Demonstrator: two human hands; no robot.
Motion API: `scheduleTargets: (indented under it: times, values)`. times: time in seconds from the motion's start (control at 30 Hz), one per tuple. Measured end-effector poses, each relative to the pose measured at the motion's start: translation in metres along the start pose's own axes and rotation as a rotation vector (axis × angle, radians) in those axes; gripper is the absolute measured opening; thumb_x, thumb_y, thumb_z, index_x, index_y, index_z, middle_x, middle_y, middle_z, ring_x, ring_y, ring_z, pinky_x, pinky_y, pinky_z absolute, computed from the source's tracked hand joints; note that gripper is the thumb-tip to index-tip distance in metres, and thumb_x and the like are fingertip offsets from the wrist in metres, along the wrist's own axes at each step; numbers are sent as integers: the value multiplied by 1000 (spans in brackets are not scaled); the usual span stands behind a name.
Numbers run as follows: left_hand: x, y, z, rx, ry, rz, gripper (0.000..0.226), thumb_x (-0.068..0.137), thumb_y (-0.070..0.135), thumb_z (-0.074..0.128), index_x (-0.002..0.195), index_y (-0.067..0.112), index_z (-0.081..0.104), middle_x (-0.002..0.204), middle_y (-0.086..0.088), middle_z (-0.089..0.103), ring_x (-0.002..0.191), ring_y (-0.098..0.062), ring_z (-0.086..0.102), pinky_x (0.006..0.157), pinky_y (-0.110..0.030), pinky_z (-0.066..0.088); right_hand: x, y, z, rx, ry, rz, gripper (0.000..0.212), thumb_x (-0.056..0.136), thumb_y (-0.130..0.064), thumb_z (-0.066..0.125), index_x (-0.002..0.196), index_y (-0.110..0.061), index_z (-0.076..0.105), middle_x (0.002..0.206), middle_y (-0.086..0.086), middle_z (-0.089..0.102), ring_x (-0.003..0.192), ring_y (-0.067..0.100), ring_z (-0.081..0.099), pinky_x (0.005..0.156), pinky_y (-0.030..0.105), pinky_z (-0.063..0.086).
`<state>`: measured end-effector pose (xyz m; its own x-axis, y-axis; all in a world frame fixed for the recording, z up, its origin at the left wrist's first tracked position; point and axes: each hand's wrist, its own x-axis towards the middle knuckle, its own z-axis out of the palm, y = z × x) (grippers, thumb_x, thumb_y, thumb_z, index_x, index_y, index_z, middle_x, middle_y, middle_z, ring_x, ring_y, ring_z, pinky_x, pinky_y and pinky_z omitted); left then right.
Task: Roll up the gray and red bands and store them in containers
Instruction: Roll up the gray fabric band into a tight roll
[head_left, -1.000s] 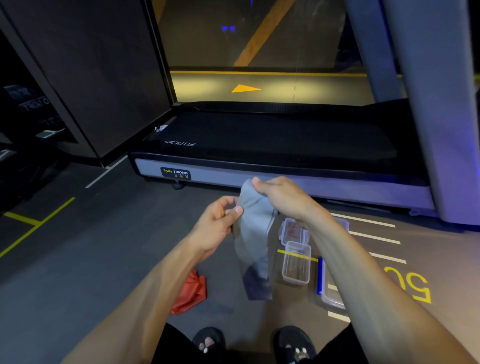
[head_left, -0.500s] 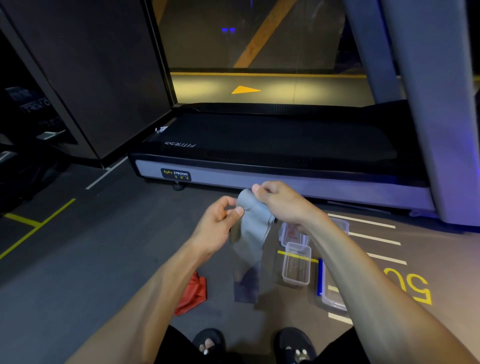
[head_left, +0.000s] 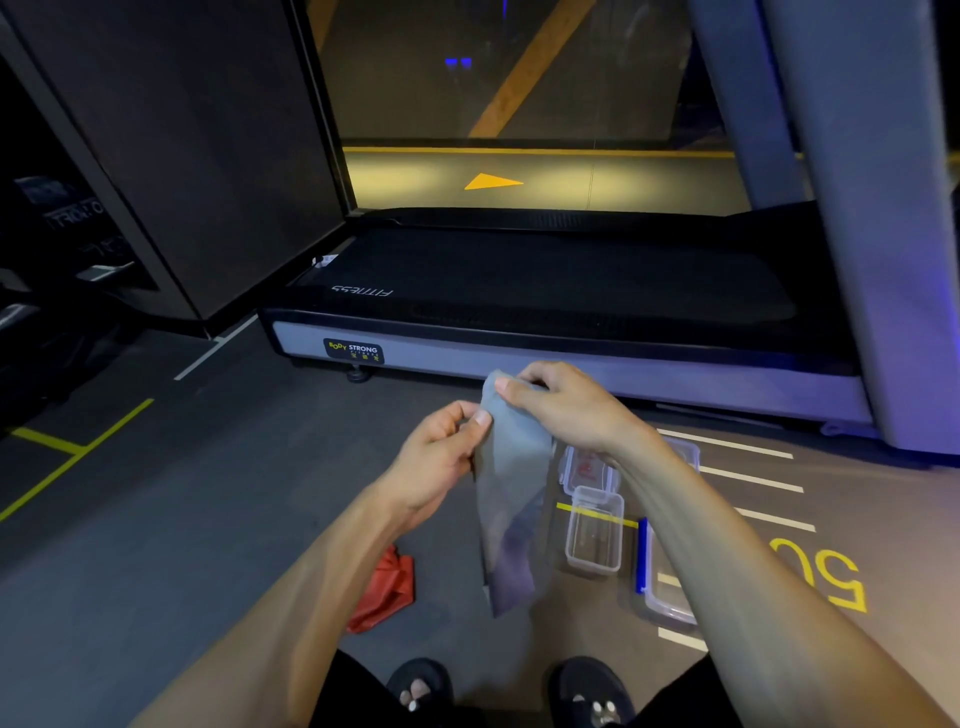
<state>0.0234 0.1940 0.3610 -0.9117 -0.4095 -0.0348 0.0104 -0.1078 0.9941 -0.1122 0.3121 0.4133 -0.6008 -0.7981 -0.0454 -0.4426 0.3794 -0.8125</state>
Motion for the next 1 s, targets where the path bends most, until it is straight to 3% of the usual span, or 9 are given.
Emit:
scheduleTargets:
  times: [0.1,0.2,0.33,0.5,0.57,0.63,0.73,0.83,1.0]
  values:
    - [-1,-1,1,19,-24,-7,28,107,14,41,80,13,49,64,9,56,58,-7,49,59,-22,41,1,-2,-3,16,15,14,52,99,-60,51,85,-11,60,83,1,59,77,20,55,71,37,41]
    - [1,-5,0,36,1,-1,26,106,15,43,84,8,54,68,1,60,60,-11,52,59,-26,43,0,-3,-7,55,9,-3,48,100,-62,46,79,-20,50,78,4,40,73,19,39,71,36,30]
    - [5,-8,-1,77,55,-4,29,106,17,46,79,11,57,71,-4,60,65,-17,51,62,-33,40,-4,-5,-8,60,-7,1,48,104,-53,46,74,-16,36,69,3,26,69,23,28,66,36,24]
    - [6,-8,-1,119,78,0,39,107,21,49,69,22,61,68,-2,56,64,-18,47,61,-33,37,-1,-2,-4,31,32,26,43,107,-45,44,74,-19,35,62,-3,30,58,17,33,57,32,29]
    - [6,-8,-2,125,83,9,31,101,33,57,75,16,62,73,-11,52,70,-24,43,62,-35,36,-1,-2,-2,0,15,27,42,108,-42,41,74,-20,32,61,-4,31,53,14,32,54,30,28]
    - [5,-8,-4,151,97,19,39,92,44,61,78,8,61,75,-12,50,73,-26,39,64,-37,33,-1,-3,1,-46,-5,34,42,110,-40,37,73,-20,33,62,-4,34,53,14,34,52,30,28]
    - [6,-10,-6,167,129,19,38,94,39,60,72,9,63,68,-11,52,66,-25,40,62,-38,33,-2,-5,7,-87,-42,24,40,108,-47,38,81,-19,45,75,-3,50,67,18,49,59,32,36]
    - [5,-9,-6,135,107,36,32,102,29,57,74,20,72,70,-4,63,65,-19,49,61,-34,37,-4,-5,9,-111,-61,11,37,98,-54,54,105,-18,57,98,-1,64,88,18,60,69,33,43]
    - [3,-5,-2,10,5,24,24,99,24,56,87,8,69,75,-3,69,65,-12,61,60,-21,47,-5,-2,2,-46,68,36,38,96,-53,59,104,-16,63,100,0,66,95,21,62,77,37,48]
